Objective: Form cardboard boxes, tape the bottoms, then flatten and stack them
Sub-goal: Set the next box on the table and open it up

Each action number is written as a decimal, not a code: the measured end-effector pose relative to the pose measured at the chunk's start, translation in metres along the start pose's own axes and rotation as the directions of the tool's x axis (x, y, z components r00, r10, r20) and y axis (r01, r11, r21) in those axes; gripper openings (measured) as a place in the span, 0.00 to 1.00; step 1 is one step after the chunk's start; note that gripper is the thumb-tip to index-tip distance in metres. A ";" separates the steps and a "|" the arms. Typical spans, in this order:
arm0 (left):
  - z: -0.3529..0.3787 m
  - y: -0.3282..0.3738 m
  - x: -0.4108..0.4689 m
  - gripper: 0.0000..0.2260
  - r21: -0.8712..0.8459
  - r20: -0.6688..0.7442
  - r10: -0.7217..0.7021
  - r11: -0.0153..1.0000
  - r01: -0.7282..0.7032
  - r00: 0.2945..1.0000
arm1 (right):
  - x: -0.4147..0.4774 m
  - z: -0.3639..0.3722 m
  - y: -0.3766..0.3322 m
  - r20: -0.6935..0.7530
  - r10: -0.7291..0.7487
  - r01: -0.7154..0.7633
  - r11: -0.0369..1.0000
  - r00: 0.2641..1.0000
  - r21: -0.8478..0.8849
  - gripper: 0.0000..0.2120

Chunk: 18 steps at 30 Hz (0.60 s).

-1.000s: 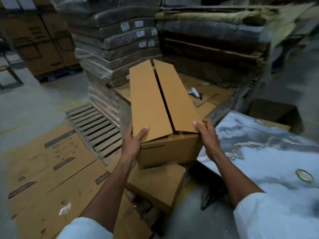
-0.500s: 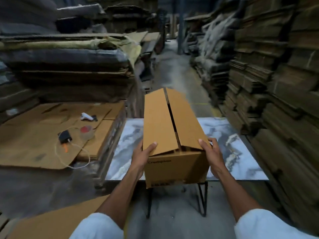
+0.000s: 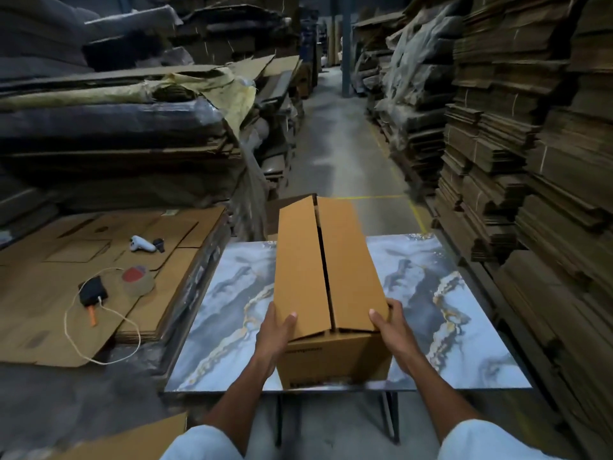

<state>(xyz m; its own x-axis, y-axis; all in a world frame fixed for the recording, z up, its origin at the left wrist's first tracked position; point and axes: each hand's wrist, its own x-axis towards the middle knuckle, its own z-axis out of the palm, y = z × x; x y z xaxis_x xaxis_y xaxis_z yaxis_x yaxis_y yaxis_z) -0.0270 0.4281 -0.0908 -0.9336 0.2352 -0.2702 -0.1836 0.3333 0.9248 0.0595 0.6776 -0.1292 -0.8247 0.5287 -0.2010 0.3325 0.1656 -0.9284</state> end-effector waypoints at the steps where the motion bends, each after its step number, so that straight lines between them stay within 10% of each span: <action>1: 0.004 0.004 0.005 0.32 0.054 -0.030 0.018 0.998 -0.017 0.999 | 0.006 0.002 -0.002 -0.001 -0.038 0.038 0.999 0.999 -0.031 0.24; 4: 0.012 0.010 0.025 0.38 0.211 -0.036 0.111 0.972 -0.100 0.993 | 0.016 0.006 -0.011 -0.047 -0.204 0.190 0.959 0.978 -0.209 0.24; 8: 0.008 -0.001 0.030 0.62 0.537 0.111 0.104 0.830 -0.147 0.988 | 0.010 0.014 -0.024 0.126 -0.341 0.348 0.739 0.932 -0.576 0.47; 12: -0.003 -0.021 0.026 0.58 0.597 0.108 0.151 0.781 -0.186 0.983 | 0.004 0.026 -0.037 0.214 -0.390 0.428 0.623 0.896 -0.655 0.49; 15: -0.008 -0.027 0.029 0.41 0.674 0.146 0.233 0.688 -0.269 0.961 | 0.000 0.021 -0.045 -0.124 -0.438 0.357 0.840 0.890 -0.408 0.44; 18: -0.013 -0.027 0.033 0.37 0.701 0.171 0.264 0.645 -0.306 0.949 | -0.001 -0.003 -0.054 -0.603 -0.089 0.194 0.975 0.793 0.112 0.43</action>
<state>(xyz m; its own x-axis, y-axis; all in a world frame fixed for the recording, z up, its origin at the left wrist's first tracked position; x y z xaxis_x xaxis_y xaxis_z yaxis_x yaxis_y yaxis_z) -0.0572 0.4149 -0.1212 -0.8819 0.4678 -0.0580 0.3828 0.7825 0.4910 0.0435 0.6707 -0.0777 -0.4078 0.9062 0.1116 0.1126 0.1713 -0.9788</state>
